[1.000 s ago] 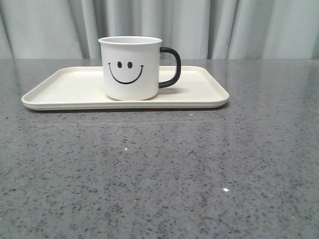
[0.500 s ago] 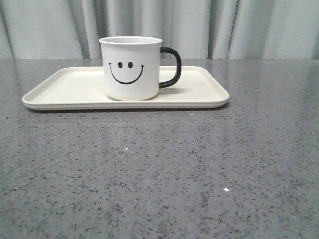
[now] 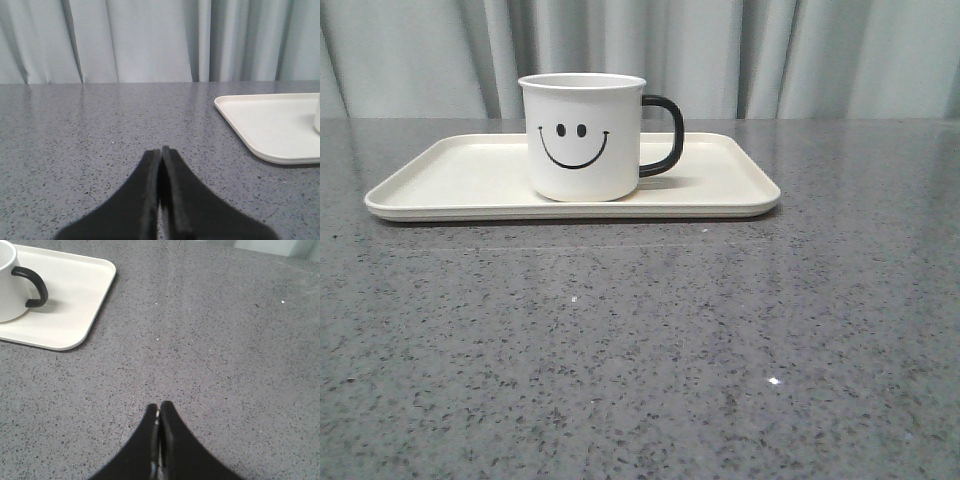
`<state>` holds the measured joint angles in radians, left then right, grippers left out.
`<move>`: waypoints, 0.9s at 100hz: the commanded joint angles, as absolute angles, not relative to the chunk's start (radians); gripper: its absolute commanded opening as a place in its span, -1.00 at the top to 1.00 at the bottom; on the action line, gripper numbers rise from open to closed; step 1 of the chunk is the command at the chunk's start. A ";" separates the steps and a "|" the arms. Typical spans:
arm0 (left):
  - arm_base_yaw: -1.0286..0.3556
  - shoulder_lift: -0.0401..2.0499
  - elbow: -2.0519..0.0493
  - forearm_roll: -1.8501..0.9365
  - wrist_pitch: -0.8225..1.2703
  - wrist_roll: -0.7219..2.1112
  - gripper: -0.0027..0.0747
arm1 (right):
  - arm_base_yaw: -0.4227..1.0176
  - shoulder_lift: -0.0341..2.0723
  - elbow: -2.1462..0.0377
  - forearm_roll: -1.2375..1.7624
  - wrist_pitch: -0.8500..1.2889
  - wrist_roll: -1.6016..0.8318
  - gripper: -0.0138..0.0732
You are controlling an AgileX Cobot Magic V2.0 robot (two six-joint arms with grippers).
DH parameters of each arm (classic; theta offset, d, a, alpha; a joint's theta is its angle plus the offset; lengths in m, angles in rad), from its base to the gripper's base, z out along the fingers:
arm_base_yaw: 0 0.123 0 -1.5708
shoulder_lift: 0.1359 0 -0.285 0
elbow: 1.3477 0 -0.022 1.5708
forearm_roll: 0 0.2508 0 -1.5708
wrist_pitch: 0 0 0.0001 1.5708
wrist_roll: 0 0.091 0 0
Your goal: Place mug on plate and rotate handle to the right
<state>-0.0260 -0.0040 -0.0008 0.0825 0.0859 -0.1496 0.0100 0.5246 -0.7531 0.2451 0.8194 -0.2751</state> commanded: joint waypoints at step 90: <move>-0.024 -0.033 0.010 0.129 0.000 -0.162 0.98 | 0.005 0.529 -0.778 0.251 0.753 -0.276 0.84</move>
